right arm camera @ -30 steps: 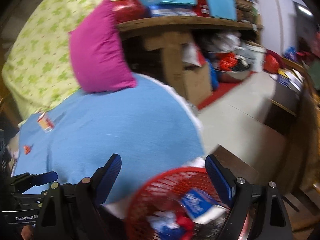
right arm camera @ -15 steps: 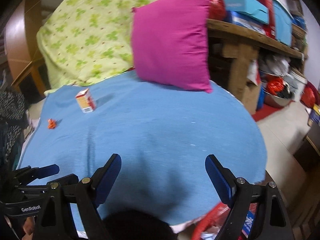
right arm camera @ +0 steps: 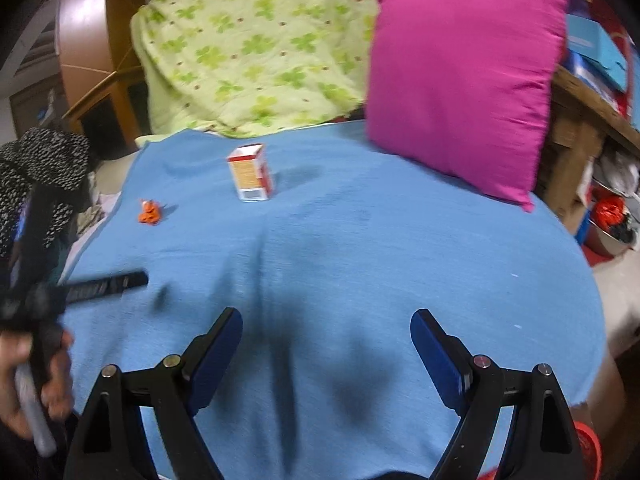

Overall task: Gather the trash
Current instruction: 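Move both tools back over the blanket toward the orange bundle and carton, then grasp the orange ribbon-tied bag with the left tool while the right tool reaches the paper carton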

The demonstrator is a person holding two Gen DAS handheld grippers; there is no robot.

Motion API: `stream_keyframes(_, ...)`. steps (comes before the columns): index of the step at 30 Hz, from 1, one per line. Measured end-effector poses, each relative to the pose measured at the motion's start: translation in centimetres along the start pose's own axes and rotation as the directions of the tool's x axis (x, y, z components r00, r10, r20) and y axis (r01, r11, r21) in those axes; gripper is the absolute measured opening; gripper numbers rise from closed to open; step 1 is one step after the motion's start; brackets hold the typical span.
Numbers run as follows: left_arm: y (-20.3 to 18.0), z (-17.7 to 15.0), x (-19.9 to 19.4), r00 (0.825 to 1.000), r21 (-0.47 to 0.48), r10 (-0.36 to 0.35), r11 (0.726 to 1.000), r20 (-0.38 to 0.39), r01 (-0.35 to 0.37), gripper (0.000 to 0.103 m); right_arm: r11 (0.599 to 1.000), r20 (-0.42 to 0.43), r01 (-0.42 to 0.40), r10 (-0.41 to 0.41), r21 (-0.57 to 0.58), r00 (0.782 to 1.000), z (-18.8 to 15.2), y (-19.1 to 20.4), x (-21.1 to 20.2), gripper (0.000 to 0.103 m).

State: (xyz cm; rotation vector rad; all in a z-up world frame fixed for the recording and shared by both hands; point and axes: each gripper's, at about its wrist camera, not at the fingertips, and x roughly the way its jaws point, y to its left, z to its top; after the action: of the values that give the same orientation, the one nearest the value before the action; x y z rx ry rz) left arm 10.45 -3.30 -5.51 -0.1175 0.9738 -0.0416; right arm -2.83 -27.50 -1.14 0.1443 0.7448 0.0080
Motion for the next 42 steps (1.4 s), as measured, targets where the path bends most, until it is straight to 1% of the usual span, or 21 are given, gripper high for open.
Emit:
stream_keyframes(3,3.0,4.1,2.6,0.998,-0.083,0.059,0.995,0.002,-0.059,0.072,0.999,0.002,-0.035,0.035,-0.016,0.999,0.5,1.3,1.1,0.088)
stream_keyframes(4,3.7,4.9,3.2,0.998,-0.100,0.070,0.993,0.005,-0.069,0.072,0.998,0.005,-0.049,0.049,-0.029,0.999,0.7,2.0,1.5,0.088)
stream_keyframes(6,5.1,7.4,5.0,0.995,-0.143,0.099,0.985,0.009,-0.097,0.072,0.997,0.009,-0.068,0.068,-0.044,0.998,0.7,2.7,2.1,0.088)
stream_keyframes(9,6.8,10.8,7.8,0.993,-0.191,0.118,0.975,-0.007,-0.117,0.072,0.995,0.002,-0.095,0.095,-0.039,0.995,0.7,3.4,3.0,0.088)
stream_keyframes(11,7.5,12.7,9.7,0.992,-0.215,0.125,0.968,-0.017,-0.126,0.072,0.993,-0.008,-0.119,0.119,-0.026,0.993,0.6,3.6,3.6,0.088)
stream_keyframes(14,8.3,13.9,11.6,0.987,-0.241,0.159,0.957,-0.037,-0.163,0.072,0.989,-0.025,-0.147,0.146,-0.015,0.989,0.4,3.9,4.4,0.088)
stream_keyframes(15,8.6,14.3,12.3,0.984,-0.248,0.174,0.952,-0.039,-0.179,0.069,0.988,-0.027,-0.152,0.151,-0.012,0.988,0.4,4.0,4.6,0.088)
stream_keyframes(16,8.9,14.5,12.9,0.982,-0.249,0.183,0.950,-0.051,-0.190,0.055,0.988,-0.029,-0.156,0.156,-0.012,0.987,0.4,4.0,4.8,0.088)
stream_keyframes(17,9.2,14.5,13.3,0.980,-0.247,0.187,0.949,-0.064,-0.198,0.035,0.987,-0.031,-0.158,0.158,-0.016,0.987,0.4,4.1,5.0,0.088)
stream_keyframes(18,9.5,14.6,13.7,0.980,-0.241,0.187,0.950,-0.075,-0.200,0.028,0.987,-0.032,-0.157,0.156,-0.020,0.987,0.7,4.0,5.4,0.088)
stream_keyframes(19,9.6,14.5,13.6,0.980,-0.231,0.190,0.952,-0.063,-0.199,0.027,0.988,-0.034,-0.155,0.154,-0.021,0.987,1.0,4.0,5.9,0.088)
stream_keyframes(22,9.5,14.0,12.8,0.978,-0.198,0.208,0.957,-0.034,-0.211,0.027,0.989,-0.030,-0.145,0.144,-0.027,0.989,2.2,3.9,7.0,0.088)
stream_keyframes(26,8.7,11.5,10.2,0.976,-0.156,0.217,0.965,0.018,-0.212,0.027,0.990,-0.011,-0.133,0.132,-0.041,0.991,4.4,4.3,9.3,0.088)
stream_keyframes(30,7.4,7.4,7.9,0.983,-0.132,0.183,0.975,0.035,-0.177,0.027,0.990,-0.024,-0.137,0.137,-0.025,0.990,6.4,5.2,12.6,0.088)
stream_keyframes(32,6.7,6.3,7.5,0.985,-0.107,0.168,0.981,0.039,-0.163,0.027,0.989,-0.034,-0.146,0.145,-0.026,0.989,7.3,5.9,14.2,0.088)
stream_keyframes(34,6.1,6.0,7.3,0.986,-0.084,0.161,0.984,0.046,-0.157,0.027,0.990,-0.035,-0.139,0.138,-0.038,0.990,8.6,6.9,15.8,0.088)
stream_keyframes(36,5.7,6.3,7.0,0.989,-0.075,0.138,0.988,0.062,-0.133,0.027,0.990,-0.033,-0.133,0.131,-0.039,0.991,10.1,7.5,17.4,0.088)
stream_keyframes(38,5.3,6.3,6.8,0.986,-0.061,0.142,0.989,0.082,-0.137,0.027,0.994,-0.026,-0.101,0.100,-0.045,0.995,11.6,8.0,18.9,0.088)
stream_keyframes(40,5.2,6.3,6.7,0.983,-0.044,0.156,0.987,0.094,-0.153,0.027,0.995,-0.031,-0.092,0.091,-0.038,0.995,12.8,8.6,20.4,0.088)
stream_keyframes(42,5.5,6.5,6.6,0.983,-0.051,0.157,0.987,0.097,-0.153,0.027,0.996,-0.039,-0.085,0.083,-0.039,0.996,13.7,9.2,21.9,0.088)
